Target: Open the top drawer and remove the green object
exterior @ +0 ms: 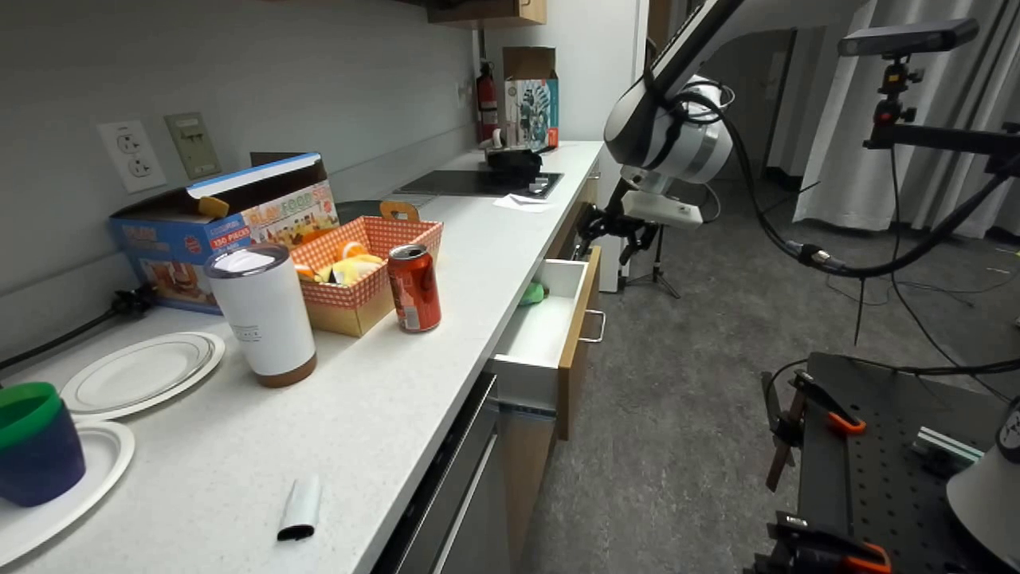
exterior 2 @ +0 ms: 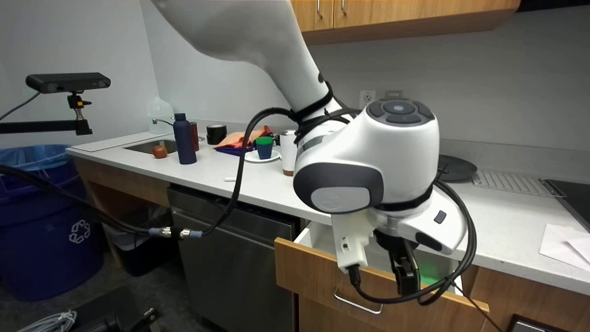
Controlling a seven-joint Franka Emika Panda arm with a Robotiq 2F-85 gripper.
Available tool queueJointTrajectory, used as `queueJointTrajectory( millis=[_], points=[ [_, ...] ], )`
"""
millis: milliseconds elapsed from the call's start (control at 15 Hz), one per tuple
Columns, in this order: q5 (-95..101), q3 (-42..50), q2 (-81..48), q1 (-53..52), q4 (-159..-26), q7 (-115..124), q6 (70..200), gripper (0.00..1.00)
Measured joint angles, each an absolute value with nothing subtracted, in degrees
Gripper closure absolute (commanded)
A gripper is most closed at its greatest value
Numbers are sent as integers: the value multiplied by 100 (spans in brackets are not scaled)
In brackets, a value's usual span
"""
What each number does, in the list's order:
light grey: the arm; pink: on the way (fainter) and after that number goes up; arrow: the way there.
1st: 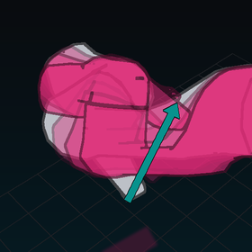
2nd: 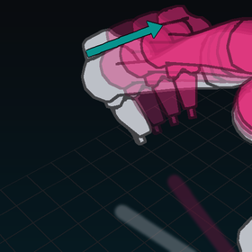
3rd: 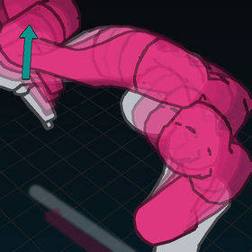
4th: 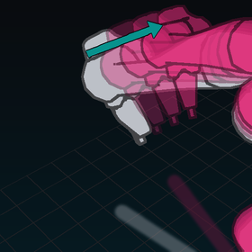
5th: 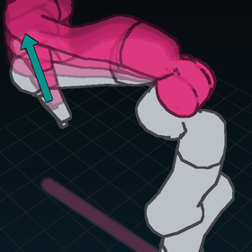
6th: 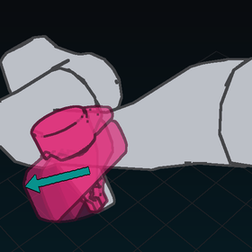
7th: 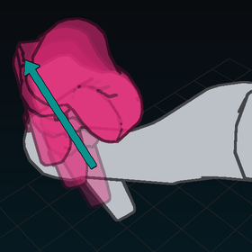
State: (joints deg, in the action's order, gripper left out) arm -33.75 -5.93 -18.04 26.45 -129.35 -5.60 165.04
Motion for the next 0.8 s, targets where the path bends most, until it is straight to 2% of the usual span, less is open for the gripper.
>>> queueJointTrajectory(
  millis=[333, 800],
  points=[
    [-3375, -545, -2646, 2654, -12416, -550, 16328, 0],
    [-3375, -362, -3080, 2565, -11892, -463, 15832, 0]
  ],
)
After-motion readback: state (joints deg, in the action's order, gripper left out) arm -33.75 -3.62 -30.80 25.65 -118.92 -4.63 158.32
